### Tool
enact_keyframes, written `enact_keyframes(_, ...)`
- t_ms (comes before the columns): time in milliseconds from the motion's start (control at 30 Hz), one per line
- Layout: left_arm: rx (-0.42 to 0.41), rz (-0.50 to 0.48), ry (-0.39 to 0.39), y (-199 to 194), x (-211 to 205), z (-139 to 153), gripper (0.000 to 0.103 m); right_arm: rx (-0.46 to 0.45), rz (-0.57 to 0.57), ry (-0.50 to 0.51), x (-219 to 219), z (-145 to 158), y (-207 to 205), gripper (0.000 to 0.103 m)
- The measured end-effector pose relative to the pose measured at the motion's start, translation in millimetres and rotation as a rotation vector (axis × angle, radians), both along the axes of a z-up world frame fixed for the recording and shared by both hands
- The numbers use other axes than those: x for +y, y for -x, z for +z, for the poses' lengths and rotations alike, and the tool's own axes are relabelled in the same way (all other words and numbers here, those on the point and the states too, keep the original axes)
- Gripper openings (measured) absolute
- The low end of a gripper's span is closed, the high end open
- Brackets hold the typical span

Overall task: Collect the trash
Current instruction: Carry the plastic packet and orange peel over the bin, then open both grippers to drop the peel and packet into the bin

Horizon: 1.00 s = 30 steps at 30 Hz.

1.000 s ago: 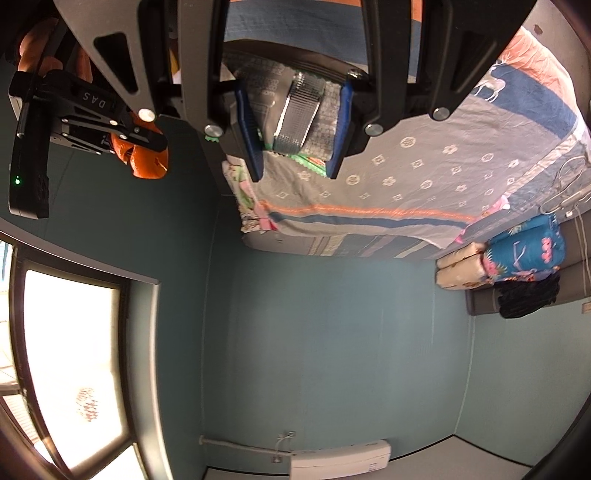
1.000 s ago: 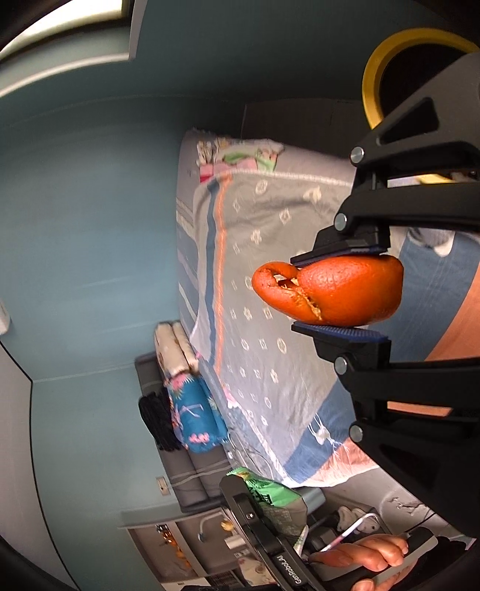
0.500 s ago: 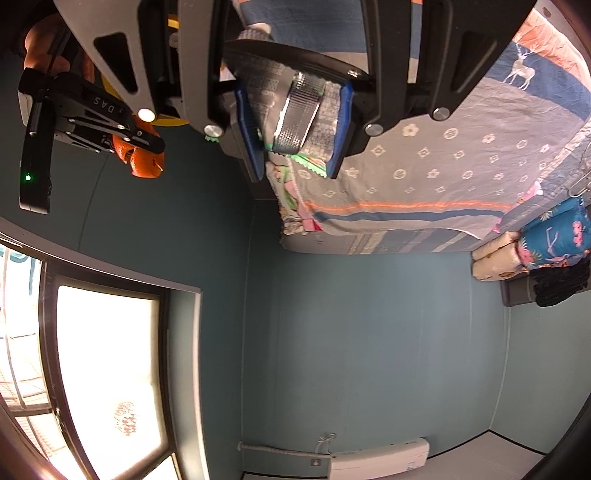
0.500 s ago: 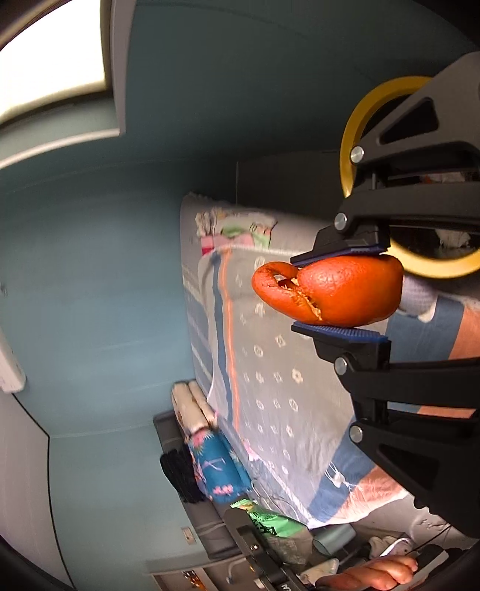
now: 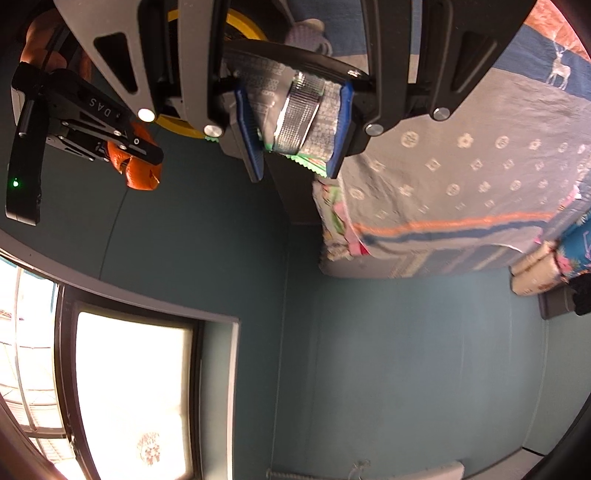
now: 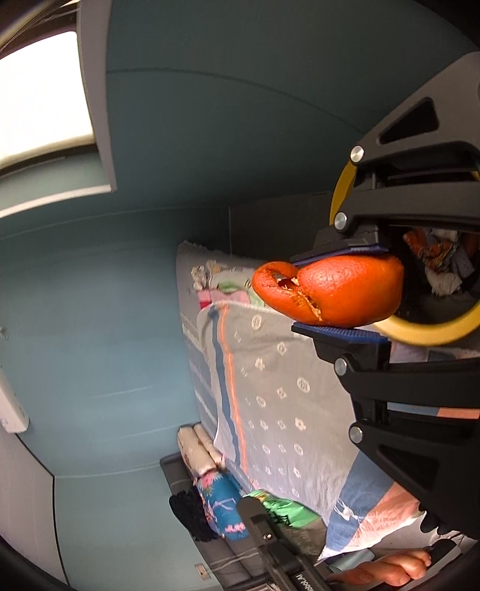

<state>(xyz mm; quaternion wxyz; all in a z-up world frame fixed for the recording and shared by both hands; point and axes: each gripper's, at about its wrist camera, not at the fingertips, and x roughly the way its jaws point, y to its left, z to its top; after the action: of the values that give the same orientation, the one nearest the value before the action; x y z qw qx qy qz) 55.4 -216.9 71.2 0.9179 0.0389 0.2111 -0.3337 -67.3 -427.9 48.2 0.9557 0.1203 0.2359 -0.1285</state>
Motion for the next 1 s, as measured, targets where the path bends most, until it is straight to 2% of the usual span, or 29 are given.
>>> enact_keyframes(267, 0.1, -0.073, -0.022, -24.3, -46.9, -25.9, 0.033, 0.069, -0.023, -0.042, -27.0, -21.8, -6.1, 0.03)
enact_keyframes(367, 0.155, -0.108, -0.035, -30.8, -67.3, -39.8, 0.034, 0.096, -0.035, -0.075, -35.6, -33.0, -8.1, 0.03)
enact_keyframes(500, 0.188, -0.133, -0.067, -38.0, -91.1, -59.4, 0.034, 0.156, -0.034, -0.128, -49.0, -52.7, -15.4, 0.031)
enact_keyframes(700, 0.277, -0.156, -0.068, -54.2, -105.5, -79.4, 0.038, 0.2, -0.035, -0.143, -54.3, -69.9, -21.4, 0.034)
enact_keyframes(800, 0.298, -0.168, -0.057, -60.0, -105.3, -80.3, 0.048, 0.206, -0.04, -0.142, -52.2, -76.6, -21.1, 0.039)
enact_keyframes(867, 0.313, -0.165, -0.036, -63.2, -101.4, -79.5, 0.062, 0.203, -0.05, -0.145, -49.8, -78.3, -20.4, 0.05)
enact_keyframes(1000, 0.33, -0.153, 0.011, -66.0, -89.4, -75.2, 0.073, 0.201, -0.055, -0.147, -50.2, -80.9, -21.2, 0.054)
